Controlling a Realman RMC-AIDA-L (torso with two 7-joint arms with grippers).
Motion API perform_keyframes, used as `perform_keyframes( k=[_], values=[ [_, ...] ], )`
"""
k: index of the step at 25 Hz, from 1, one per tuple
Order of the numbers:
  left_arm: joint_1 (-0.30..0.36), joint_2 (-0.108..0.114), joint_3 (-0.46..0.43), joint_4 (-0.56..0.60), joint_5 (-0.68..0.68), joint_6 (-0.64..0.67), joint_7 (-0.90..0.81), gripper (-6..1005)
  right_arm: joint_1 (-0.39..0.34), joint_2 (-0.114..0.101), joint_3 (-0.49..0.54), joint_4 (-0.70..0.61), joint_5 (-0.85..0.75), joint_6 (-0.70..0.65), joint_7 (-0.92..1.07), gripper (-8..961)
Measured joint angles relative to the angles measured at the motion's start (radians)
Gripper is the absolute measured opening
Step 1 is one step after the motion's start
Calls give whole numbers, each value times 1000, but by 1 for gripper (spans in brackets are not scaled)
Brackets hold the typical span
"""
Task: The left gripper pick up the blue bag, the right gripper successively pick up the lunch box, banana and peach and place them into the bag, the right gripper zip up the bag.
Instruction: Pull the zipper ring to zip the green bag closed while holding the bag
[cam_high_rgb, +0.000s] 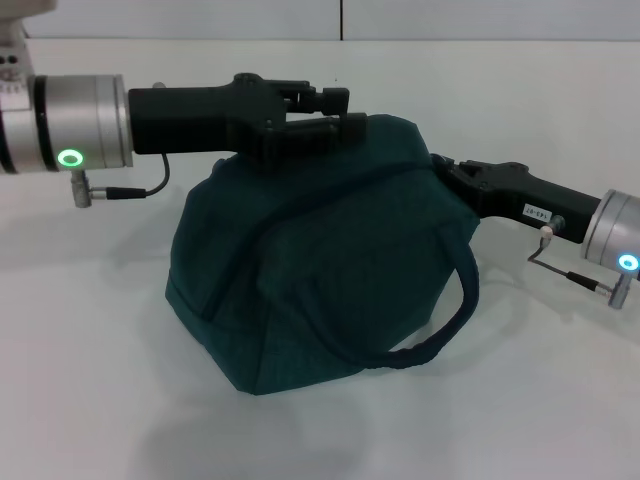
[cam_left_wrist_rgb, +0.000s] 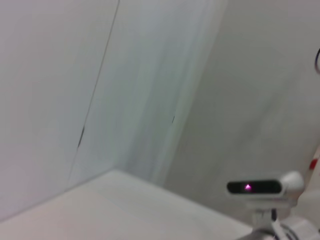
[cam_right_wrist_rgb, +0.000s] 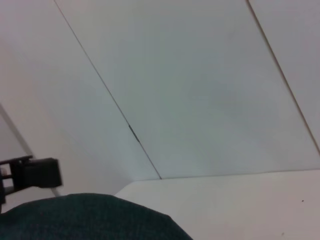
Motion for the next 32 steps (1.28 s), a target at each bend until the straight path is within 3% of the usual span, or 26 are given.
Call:
perform_keyframes(
  k=[5, 10, 20, 24, 29, 32],
  values=[
    [-31, -6, 5, 62, 115, -28, -107, 491, -2, 0, 0, 0, 0, -2, 0, 10],
    [-105, -10, 20, 82, 262, -39, -236, 652, -7, 0, 4, 0, 0, -4, 0, 10],
    [-116, -35, 39, 126, 266, -35, -236, 431, -9, 0, 6, 10, 11, 0, -1, 11],
    [-116, -36, 40, 127, 253, -31, -236, 337, -9, 0, 6, 10, 15, 3, -4, 12],
    [-114, -36, 39, 125, 251, -15, -239, 137, -9, 0, 8, 5, 16, 4, -4, 12],
    [-114, -36, 36, 124, 242, 10, -239, 96, -8, 0, 9, 4, 21, 8, -4, 12]
  ],
)
